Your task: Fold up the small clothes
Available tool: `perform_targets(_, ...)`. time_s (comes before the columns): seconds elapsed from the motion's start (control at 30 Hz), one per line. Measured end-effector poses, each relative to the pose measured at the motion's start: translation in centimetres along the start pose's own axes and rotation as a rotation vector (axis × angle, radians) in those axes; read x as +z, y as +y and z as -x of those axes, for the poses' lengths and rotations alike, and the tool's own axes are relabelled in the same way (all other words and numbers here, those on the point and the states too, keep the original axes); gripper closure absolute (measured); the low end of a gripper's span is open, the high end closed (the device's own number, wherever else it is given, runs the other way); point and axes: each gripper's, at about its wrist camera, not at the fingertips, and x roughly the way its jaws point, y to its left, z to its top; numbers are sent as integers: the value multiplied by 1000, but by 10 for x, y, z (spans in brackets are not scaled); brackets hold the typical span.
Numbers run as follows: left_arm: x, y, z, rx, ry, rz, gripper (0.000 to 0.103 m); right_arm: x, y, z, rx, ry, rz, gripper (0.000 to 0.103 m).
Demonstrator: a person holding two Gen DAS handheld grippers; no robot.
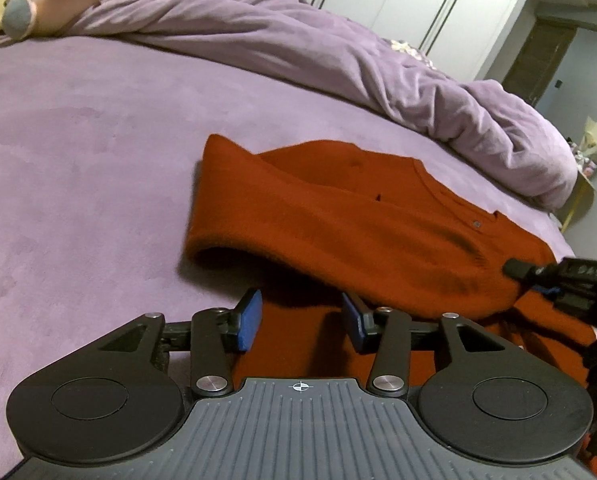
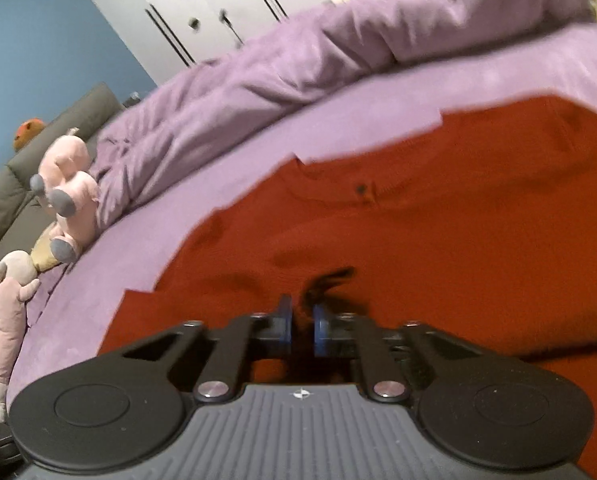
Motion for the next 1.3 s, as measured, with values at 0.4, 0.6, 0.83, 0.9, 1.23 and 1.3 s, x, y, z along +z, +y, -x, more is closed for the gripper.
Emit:
perform_targets(0.4,11,-33,-18,15,30,-58,53,29,-80,47,-368,-145,-43,97)
perform_targets(0.6,11,-39,-23,28,42,-76,53,21,-92,49,-402,-164,-8,98)
perform_targets(0.83,15,-42,-20,11,52,-67,53,38,-103,42,-552,-184,17,98)
perform_targets(0.9,16,-47,-14,2,38,-78,52,38,-106,42,-595,-179,-23,95)
perform_targets(1.23,26,-63,-7,2,-12,-130,47,16,-114,40,-434,-122,-121,55)
perform_targets(1.3,27,-64,-9,1,-5,-124,47,16,-110,39,-435,-127,-88,67)
